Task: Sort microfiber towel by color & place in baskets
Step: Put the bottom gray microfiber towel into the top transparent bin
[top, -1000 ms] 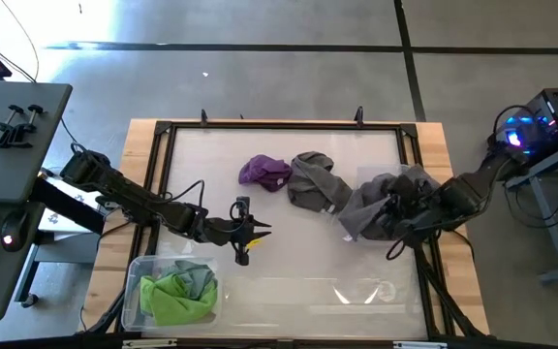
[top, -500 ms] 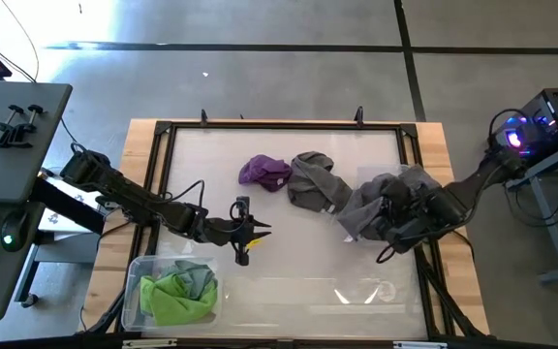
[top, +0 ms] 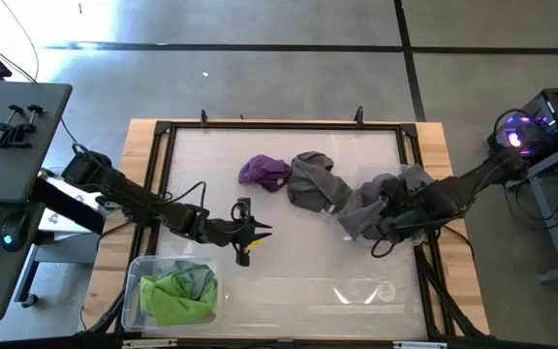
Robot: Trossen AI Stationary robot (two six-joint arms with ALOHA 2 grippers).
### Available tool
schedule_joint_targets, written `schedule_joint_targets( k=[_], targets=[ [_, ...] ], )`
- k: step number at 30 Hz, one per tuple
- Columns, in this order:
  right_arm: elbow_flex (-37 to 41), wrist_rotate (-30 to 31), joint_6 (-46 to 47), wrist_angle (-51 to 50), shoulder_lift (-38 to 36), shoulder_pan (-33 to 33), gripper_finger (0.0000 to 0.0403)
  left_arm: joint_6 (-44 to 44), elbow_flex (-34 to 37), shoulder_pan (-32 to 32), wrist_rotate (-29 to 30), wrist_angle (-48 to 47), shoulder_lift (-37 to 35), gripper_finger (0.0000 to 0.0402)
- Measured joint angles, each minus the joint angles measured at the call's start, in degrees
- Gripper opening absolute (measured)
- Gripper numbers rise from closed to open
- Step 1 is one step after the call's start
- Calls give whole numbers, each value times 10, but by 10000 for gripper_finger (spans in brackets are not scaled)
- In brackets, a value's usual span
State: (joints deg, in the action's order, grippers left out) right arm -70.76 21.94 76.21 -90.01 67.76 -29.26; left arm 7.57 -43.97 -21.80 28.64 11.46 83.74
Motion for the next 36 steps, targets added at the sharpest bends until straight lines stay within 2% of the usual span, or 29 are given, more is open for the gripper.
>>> schedule_joint_targets(
  k=[5, 8, 10, 14, 16, 26, 36],
  targets=[
    [-71, -85, -24, 1, 1, -2, 159, 1, 0, 0, 0, 14, 0, 60],
    [-85, -91, -50, 10, 1, -14, 147, 1, 0, 0, 0, 17, 0, 60],
    [-77, -94, -85, 56, 0, -23, 143, 1, 0, 0, 0, 18, 0, 60],
    [-41, -75, -172, 167, 3, -24, 140, 1, 0, 0, 0, 18, 0, 60],
    [-20, -67, -188, 191, 5, -14, 140, 1, 0, 0, 0, 20, 0, 60],
    [92, -43, -145, 122, 3, 91, 107, 1, 0, 0, 0, 22, 0, 60],
    [227, -64, -126, 151, 3, 210, 89, 1, 0, 0, 0, 22, 0, 60]
  ],
)
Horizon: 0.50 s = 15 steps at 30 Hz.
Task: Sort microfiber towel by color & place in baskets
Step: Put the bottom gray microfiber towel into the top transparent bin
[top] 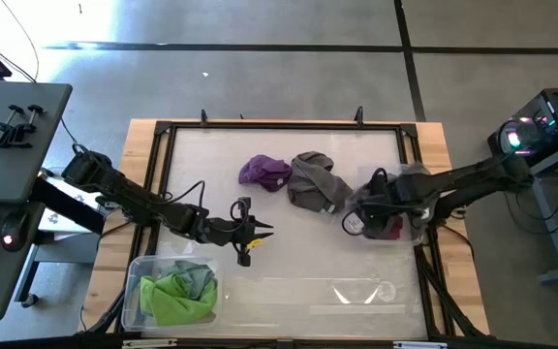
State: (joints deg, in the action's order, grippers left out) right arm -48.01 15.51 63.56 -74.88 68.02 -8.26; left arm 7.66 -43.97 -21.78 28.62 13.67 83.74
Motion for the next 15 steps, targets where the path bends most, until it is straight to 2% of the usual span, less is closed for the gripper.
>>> schedule_joint_targets(
  k=[4, 7, 11, 15],
  targets=[
    [12, -5, -25, 15, -2, 17, 90, 0, 0, 0, 0, 0, 0, 60],
    [-17, -5, -45, -13, -3, 19, 101, 0, 0, 0, 0, 0, 0, 60],
    [-108, -6, -39, -82, -18, 18, 127, 0, 0, 0, 0, 0, 0, 60],
    [-214, -54, 6, -153, -22, 14, 139, -1, 0, 0, 0, -2, 0, 60]
  ],
)
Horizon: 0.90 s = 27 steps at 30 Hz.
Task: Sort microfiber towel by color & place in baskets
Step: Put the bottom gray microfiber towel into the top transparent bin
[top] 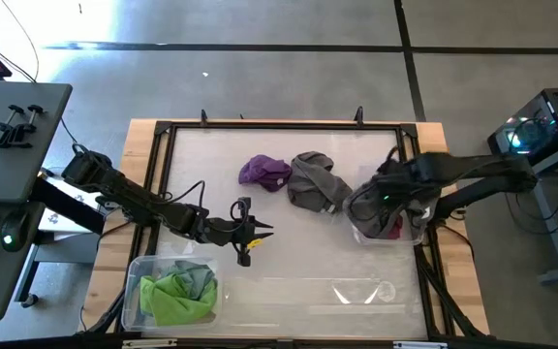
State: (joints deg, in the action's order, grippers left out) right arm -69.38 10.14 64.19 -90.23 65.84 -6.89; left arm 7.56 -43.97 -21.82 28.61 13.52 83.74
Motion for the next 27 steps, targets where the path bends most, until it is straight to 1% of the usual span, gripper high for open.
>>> schedule_joint_targets(
  k=[2, 4, 8, 11, 17, 20, 22, 27],
  targets=[
    [-32, -32, 5, 0, -6, -7, 138, 0, 0, 0, -2, 1, 0, 60],
    [-58, -34, 19, 4, -1, -16, 133, -1, 0, 0, -10, 1, 0, 60],
    [-46, -19, 29, 3, 2, -21, 112, -5, 0, 0, -21, 3, 0, 60],
    [-7, 15, 24, 2, 5, -12, 87, -10, 0, 0, -26, 4, 0, 60],
    [69, 63, -8, 2, 4, 32, 33, -10, 0, 0, -26, 6, 0, 60],
    [110, 70, -12, 2, 6, 55, 9, -10, 0, 0, -26, 6, 0, 60],
    [141, 70, -16, 3, 6, 67, 3, -10, 0, 0, -26, 9, 0, 60],
    [231, 60, -17, 27, 6, 82, 6, -10, 0, 0, -26, 14, 0, 60]
  ],
)
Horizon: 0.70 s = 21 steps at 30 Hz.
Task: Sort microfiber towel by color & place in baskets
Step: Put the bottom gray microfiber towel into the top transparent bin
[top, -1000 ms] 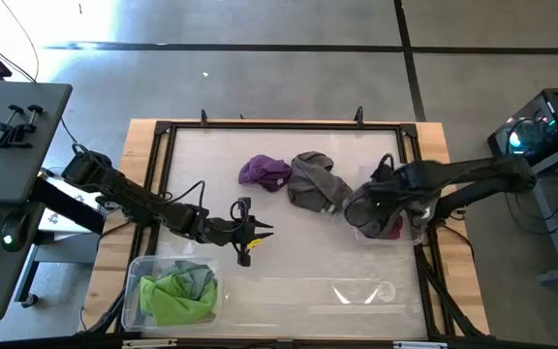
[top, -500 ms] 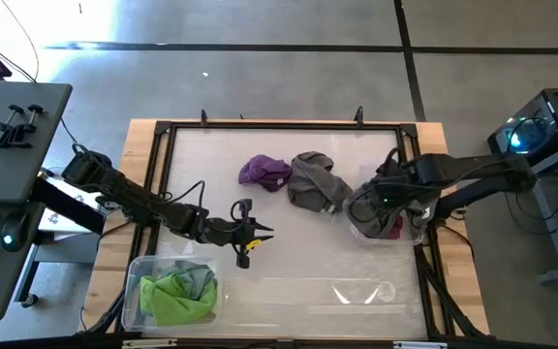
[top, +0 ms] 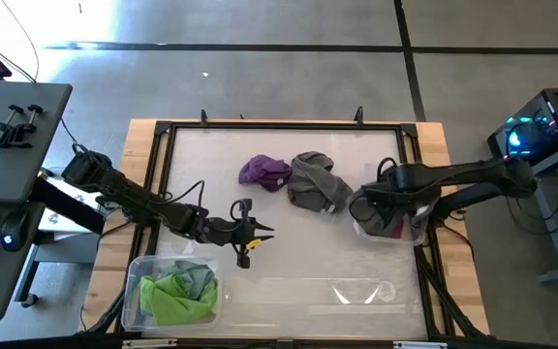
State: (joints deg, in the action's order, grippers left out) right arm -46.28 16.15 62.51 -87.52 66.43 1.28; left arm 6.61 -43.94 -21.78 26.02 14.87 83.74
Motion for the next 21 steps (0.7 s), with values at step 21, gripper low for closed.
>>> schedule_joint_targets(
  k=[21],
  targets=[
    [-255, 9, -88, 58, -3, -90, 1, 0, 0, 0, -2, 1, 0, 60]
  ],
)
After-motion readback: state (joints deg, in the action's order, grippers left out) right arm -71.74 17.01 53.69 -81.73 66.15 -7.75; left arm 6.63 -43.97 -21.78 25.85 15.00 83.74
